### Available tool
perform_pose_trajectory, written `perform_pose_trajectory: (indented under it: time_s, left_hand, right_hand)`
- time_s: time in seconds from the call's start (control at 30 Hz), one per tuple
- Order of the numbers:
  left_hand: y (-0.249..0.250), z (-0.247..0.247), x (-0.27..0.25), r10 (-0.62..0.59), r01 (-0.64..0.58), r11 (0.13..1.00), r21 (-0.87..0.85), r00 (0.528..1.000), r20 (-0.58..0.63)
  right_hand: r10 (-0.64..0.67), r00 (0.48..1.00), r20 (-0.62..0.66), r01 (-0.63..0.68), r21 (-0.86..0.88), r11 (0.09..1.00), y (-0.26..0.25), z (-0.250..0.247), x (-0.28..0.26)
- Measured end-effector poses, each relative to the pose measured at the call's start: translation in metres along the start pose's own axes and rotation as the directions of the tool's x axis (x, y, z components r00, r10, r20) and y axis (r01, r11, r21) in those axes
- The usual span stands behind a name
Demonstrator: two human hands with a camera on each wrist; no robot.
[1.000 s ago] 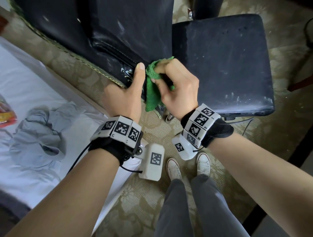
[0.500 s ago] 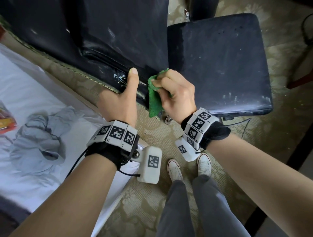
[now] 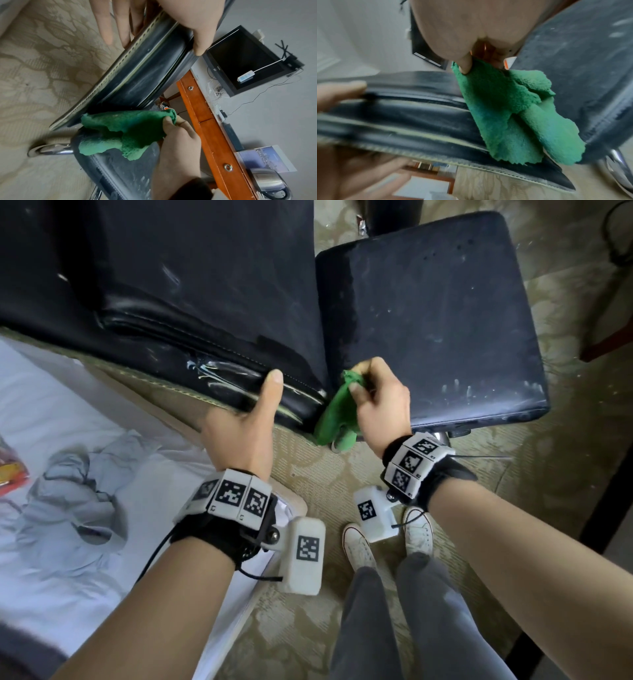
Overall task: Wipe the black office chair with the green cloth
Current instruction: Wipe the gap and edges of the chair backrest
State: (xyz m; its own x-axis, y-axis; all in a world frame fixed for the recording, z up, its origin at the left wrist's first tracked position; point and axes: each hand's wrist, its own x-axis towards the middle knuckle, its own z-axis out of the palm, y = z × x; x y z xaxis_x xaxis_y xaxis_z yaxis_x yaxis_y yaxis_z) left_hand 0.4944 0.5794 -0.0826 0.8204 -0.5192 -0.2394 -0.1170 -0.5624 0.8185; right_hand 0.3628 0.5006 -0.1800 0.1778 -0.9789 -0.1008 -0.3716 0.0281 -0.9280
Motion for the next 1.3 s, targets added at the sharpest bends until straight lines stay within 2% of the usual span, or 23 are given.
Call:
perform_pose_trajectory:
  time_s: [0.07, 0.13, 0.2, 0.33, 0.5, 0.7, 0.8, 0.9, 0.97, 1.1, 1.2, 1.3]
  left_hand:
    - [-0.011, 0.012, 0.001, -0.019, 0.019, 1.0, -0.006, 0.999, -0.026]
    - [-0.019, 0.024, 0.003, -0.037, 0.034, 0.999, -0.036, 0.997, -0.071]
    - [-0.026, 0.033, 0.005, -0.029, 0.026, 0.999, -0.038, 0.994, -0.101]
    - [-0.032, 0.039, 0.005, -0.007, 0.004, 1.0, -0.017, 0.991, -0.131]
    - [-0.03, 0.04, 0.005, 0.007, -0.006, 1.0, 0.005, 0.985, -0.171]
    - [-0.035, 0.041, 0.008, 0.07, -0.074, 0.997, -0.015, 0.98, -0.189]
    - [-0.036, 0.042, 0.007, 0.064, -0.071, 0.997, -0.03, 0.98, -0.188]
    - [-0.035, 0.041, 0.006, 0.045, -0.051, 0.998, -0.027, 0.983, -0.178]
    - [-0.034, 0.042, 0.003, 0.051, -0.058, 0.997, -0.046, 0.988, -0.148]
    - [-0.037, 0.051, -0.001, 0.001, -0.013, 0.987, -0.161, 0.997, -0.078]
    - [-0.044, 0.062, 0.0, 0.001, -0.021, 0.98, -0.197, 0.995, -0.099]
    - [-0.051, 0.066, 0.004, 0.021, -0.048, 0.979, -0.196, 0.991, -0.134]
  right_hand:
    - [0.046, 0.999, 0.029, -0.045, -0.013, 0.999, 0.011, -0.005, 0.001]
    - [0.04, 0.996, 0.078, -0.037, -0.03, 0.999, 0.015, -0.006, 0.002]
    - [0.03, 0.993, 0.114, -0.036, 0.049, 0.998, 0.009, -0.004, 0.003]
    - [-0.081, 0.984, 0.159, 0.053, 0.171, 0.984, -0.001, 0.0, 0.008]
    - [-0.226, 0.961, 0.158, 0.202, 0.157, 0.967, -0.005, 0.011, 0.011]
    - [-0.299, 0.944, 0.138, 0.295, 0.052, 0.954, -0.006, 0.018, 0.016]
    - [-0.353, 0.91, 0.216, 0.375, -0.068, 0.925, 0.001, 0.017, 0.024]
    - [-0.342, 0.884, 0.32, 0.408, -0.167, 0.898, 0.01, 0.015, 0.033]
    - [-0.293, 0.901, 0.319, 0.36, -0.175, 0.916, 0.013, 0.008, 0.038]
    - [-0.125, 0.975, 0.183, 0.152, -0.144, 0.978, 0.019, -0.013, 0.042]
    - [-0.029, 0.975, 0.218, 0.043, -0.061, 0.997, 0.019, -0.017, 0.035]
    - [-0.082, 0.967, 0.24, 0.067, 0.073, 0.995, 0.01, -0.007, 0.028]
